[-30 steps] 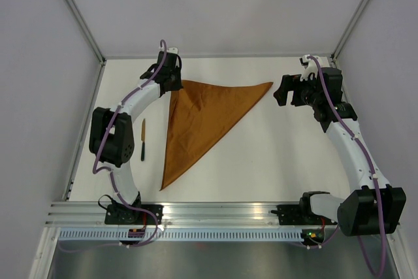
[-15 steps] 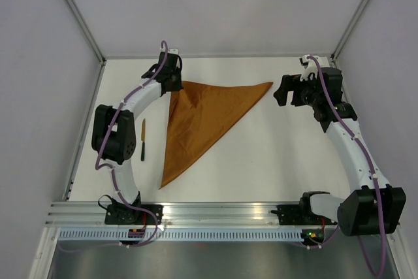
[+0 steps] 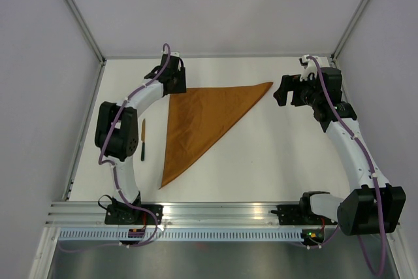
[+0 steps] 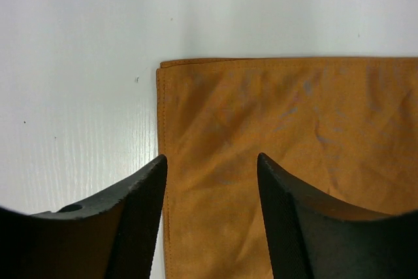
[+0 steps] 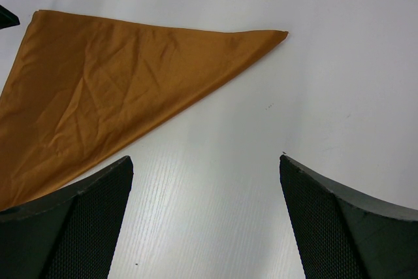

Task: Fold the napkin, place the utensils inside, and roll it up
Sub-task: Fold the napkin, then grab a utensil with the left arm

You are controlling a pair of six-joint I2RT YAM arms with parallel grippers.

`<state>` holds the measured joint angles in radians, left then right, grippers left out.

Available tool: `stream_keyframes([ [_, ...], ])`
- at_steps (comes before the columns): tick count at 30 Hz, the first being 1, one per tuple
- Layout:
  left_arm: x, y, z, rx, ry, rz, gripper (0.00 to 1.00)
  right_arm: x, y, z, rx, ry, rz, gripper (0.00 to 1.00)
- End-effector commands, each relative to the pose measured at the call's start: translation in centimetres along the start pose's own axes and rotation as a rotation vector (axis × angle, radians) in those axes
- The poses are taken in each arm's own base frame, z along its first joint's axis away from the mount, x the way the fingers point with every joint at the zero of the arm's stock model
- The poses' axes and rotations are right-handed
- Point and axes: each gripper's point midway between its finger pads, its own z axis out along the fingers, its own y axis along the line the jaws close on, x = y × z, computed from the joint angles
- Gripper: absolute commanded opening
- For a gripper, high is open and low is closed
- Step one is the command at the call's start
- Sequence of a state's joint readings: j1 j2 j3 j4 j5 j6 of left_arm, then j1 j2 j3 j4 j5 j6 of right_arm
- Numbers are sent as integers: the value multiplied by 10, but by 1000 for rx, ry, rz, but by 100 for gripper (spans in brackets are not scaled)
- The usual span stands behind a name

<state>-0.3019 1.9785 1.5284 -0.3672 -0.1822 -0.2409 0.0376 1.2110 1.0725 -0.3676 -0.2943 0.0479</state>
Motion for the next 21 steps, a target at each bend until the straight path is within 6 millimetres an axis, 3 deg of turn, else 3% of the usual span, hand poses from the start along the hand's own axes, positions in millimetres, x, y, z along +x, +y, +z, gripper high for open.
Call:
stream_keyframes([
  [1,-17,8,-6,-20,-57,14,64,3,-2,1,10,9,-2,98],
  [6,-20,11,-23,-29,-82,-29,64,5,2,1,-10,17,-3,98],
  [8,-17,22,-32,-82,-93,-67,63,9,6,4,-39,33,-6,98],
  [10,0,42,-48,-166,-89,-129,63,15,10,5,-67,68,-20,98],
  [11,27,50,-48,-190,-46,-168,60,15,10,8,-76,83,-16,98],
  [13,35,66,-70,-223,-68,-230,59,19,13,9,-88,114,-6,98],
  [14,66,74,-70,-244,-17,-260,56,19,16,10,-112,125,-1,98],
  [16,78,86,-91,-268,-22,-310,56,23,23,10,-141,140,5,98],
  [17,103,92,-95,-283,13,-328,56,25,25,10,-148,145,6,98],
  [19,110,103,-113,-298,-14,-360,56,25,31,9,-161,147,-3,98],
  [21,137,115,-118,-318,39,-373,57,27,31,10,-161,148,-3,98],
])
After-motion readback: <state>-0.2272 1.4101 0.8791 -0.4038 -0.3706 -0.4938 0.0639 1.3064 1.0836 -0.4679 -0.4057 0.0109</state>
